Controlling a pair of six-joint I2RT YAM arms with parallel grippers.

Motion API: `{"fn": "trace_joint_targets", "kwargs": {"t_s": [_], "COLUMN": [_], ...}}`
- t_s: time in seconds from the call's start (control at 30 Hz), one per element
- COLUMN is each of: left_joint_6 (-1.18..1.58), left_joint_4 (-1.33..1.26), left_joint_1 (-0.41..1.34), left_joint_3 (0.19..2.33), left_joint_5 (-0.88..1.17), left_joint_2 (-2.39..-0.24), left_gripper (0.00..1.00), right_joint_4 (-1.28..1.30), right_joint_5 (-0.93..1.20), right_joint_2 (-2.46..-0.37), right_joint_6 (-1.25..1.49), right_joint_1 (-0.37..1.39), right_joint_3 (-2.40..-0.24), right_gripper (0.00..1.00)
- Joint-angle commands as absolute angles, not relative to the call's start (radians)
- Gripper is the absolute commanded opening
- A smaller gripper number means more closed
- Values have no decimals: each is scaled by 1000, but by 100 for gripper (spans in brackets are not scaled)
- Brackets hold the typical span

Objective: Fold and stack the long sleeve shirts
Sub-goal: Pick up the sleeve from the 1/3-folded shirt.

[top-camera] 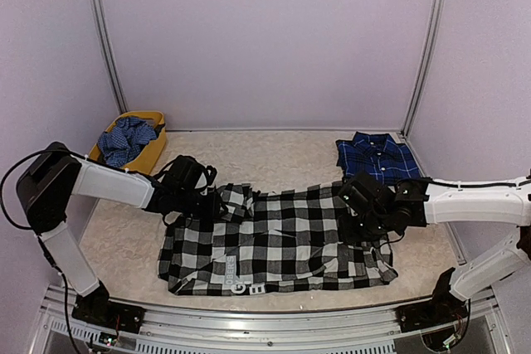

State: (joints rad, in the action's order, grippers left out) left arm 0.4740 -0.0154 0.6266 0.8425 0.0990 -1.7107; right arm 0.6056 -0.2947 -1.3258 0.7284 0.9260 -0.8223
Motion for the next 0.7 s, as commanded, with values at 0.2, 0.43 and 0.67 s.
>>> {"fn": "trace_joint_targets", "kwargs": {"t_s": [0.2,0.43,0.67], "left_joint_6": [463,459,471], "left_joint_4": [-115,-149,-111], "left_joint_1": [604,574,548], "left_joint_3": [850,844,810], "left_joint_5": [177,272,385], "left_joint_2": [-1757,-1763,-1608], "left_gripper": [28,8,0], "right_joint_4": [573,582,649], "right_joint_5": [-281,-306,-389], "right_joint_2": [-1315,-1309,-1304], "right_joint_6": [748,752,715], "right_joint_1": [917,916,883], "right_joint_3": [-773,-776,-852], "right_gripper": [47,47,47]}}
